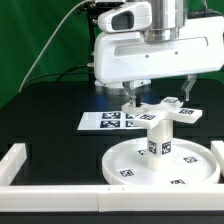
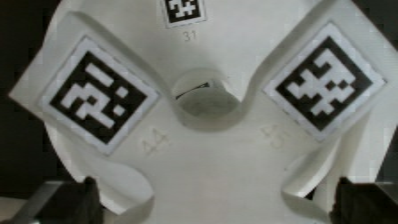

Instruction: Assemble round table

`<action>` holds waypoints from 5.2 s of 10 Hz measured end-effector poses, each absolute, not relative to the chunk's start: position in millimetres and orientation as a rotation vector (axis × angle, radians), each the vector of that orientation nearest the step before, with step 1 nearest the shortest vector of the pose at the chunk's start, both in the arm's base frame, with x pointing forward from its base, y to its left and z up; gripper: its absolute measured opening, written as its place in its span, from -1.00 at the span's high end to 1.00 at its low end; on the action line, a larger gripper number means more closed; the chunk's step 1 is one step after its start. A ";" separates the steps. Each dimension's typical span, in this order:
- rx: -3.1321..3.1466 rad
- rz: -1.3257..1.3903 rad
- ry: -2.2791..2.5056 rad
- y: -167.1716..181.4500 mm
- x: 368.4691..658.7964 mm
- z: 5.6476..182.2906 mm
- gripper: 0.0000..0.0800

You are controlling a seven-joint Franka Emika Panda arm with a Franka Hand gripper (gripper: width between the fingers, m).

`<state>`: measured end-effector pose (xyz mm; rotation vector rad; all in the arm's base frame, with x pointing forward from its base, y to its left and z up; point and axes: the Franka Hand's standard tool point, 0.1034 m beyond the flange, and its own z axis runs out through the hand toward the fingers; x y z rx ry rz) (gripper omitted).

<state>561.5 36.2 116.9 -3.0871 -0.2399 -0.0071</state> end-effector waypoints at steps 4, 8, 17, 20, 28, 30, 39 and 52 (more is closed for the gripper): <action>-3.093 -0.008 -0.198 38.8 561.0 104.5 -0.62; -3.095 -0.008 -0.163 38.7 561.1 103.8 -0.09; -2.748 -0.072 1.286 40.1 562.2 102.7 -0.09; -2.624 -0.050 1.491 39.8 562.4 102.6 -0.10; -2.250 0.032 1.974 41.2 563.0 105.7 -0.59; -2.325 0.008 1.846 40.1 569.4 122.3 -0.61; -2.936 -0.079 0.642 42.5 571.0 124.2 -0.62; -3.113 -0.037 -0.012 45.2 559.3 100.4 -0.62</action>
Offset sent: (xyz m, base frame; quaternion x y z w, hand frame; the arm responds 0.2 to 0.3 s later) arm -0.0009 0.0012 -0.0122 -0.0074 0.0192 -0.0027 0.9998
